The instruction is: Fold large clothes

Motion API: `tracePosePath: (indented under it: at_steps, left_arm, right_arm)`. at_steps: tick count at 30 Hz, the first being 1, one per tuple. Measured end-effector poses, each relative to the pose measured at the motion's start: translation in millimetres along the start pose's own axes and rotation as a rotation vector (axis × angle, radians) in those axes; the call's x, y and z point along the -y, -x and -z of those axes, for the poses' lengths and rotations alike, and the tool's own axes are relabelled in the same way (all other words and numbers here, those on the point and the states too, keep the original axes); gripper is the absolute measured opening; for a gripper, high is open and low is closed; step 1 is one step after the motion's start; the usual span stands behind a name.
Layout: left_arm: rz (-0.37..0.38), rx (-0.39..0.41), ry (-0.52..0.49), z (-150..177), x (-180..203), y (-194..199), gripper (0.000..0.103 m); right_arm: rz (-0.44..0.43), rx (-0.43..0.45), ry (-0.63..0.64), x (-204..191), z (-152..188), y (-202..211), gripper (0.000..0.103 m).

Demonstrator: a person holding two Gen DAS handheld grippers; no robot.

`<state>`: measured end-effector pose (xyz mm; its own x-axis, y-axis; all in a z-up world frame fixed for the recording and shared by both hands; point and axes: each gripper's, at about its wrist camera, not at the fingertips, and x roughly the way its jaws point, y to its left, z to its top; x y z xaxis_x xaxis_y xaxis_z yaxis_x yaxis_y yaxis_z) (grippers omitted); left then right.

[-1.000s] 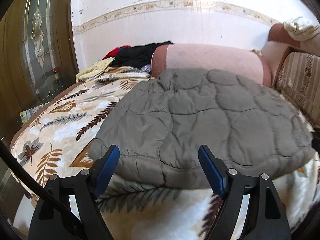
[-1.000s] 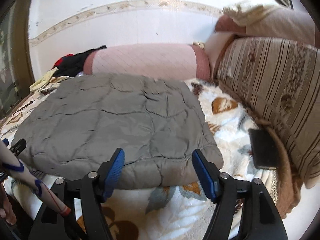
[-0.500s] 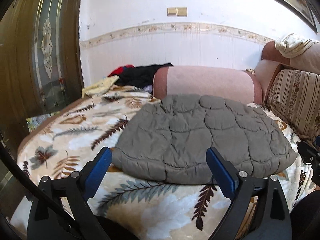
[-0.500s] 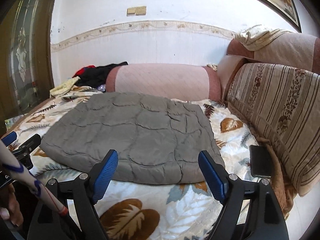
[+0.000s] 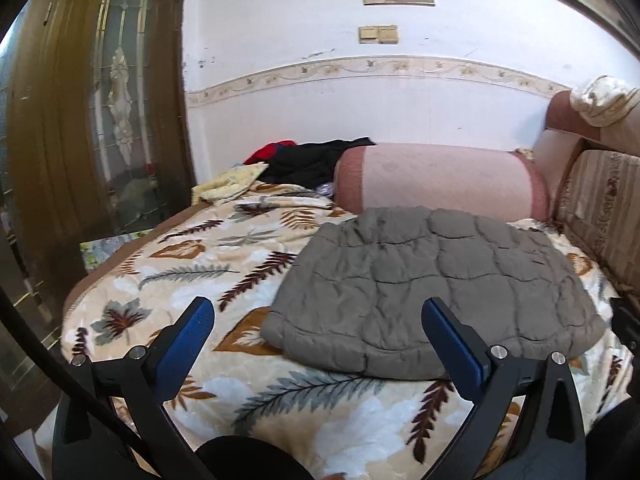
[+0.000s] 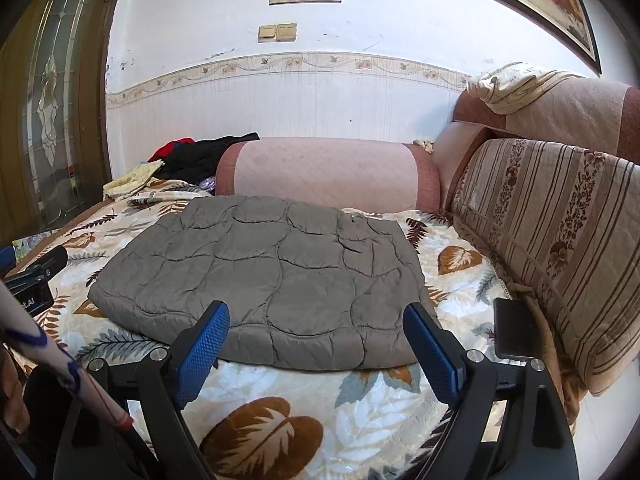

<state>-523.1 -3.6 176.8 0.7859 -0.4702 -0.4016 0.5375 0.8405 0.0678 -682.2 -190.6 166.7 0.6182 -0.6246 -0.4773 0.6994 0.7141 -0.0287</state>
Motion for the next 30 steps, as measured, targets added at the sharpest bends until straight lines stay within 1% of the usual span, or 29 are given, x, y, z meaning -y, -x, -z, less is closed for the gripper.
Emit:
tracePosePath:
  at_steps: [3,4,6,9,11,14,16,20,24,26,30]
  left_arm:
    - [0.02,0.005,0.004,-0.8,2.0,1.1,0.103]
    - [0.007,0.01,0.009,-0.6,3.2,1.2,0.103]
    - [-0.045,0.018,0.013,0.2,7.2,1.5,0.103]
    - [-0.06,0.019,0.008,2.4,13.0,2.3,0.103]
    - [-0.094,0.016,-0.019,3.3,19.7,2.6,0.103]
    - [-0.12,0.025,-0.067,5.3,25.1,0.2,0.103]
    - [-0.113,-0.001,-0.079,8.3,24.9,-4.9,0.103]
    - [-0.106,-0.042,-0.069,17.6,20.5,-15.5,0.103]
    - [-0.1,-0.078,-0.073,24.8,18.0,-28.0,0.103]
    - [-0.08,-0.097,-0.067,27.0,17.5,-32.8,0.103]
    - [-0.067,-0.12,-0.068,29.5,18.2,-40.6,0.103]
  right_arm:
    - [0.003,-0.002,-0.001,0.8,-0.2,-1.1,0.092]
    - [0.004,-0.004,0.0,1.6,0.0,-0.5,0.092]
    - [0.006,-0.008,0.0,2.6,0.4,-1.0,0.092]
    - [0.012,-0.017,-0.003,4.8,0.8,-3.2,0.092]
    - [0.013,-0.022,-0.006,4.8,0.9,-5.5,0.092]
    - [0.011,-0.029,-0.004,2.3,0.9,-10.5,0.092]
    - [0.002,-0.037,0.003,-1.5,2.0,-14.3,0.092]
    - [-0.005,-0.045,0.018,-10.1,7.8,-23.3,0.092]
    - [-0.003,-0.081,0.039,-16.9,16.6,-35.0,0.092]
    - [-0.004,-0.084,0.038,-18.1,17.5,-37.2,0.092]
    - [0.002,-0.076,0.05,-20.6,15.3,-39.4,0.092]
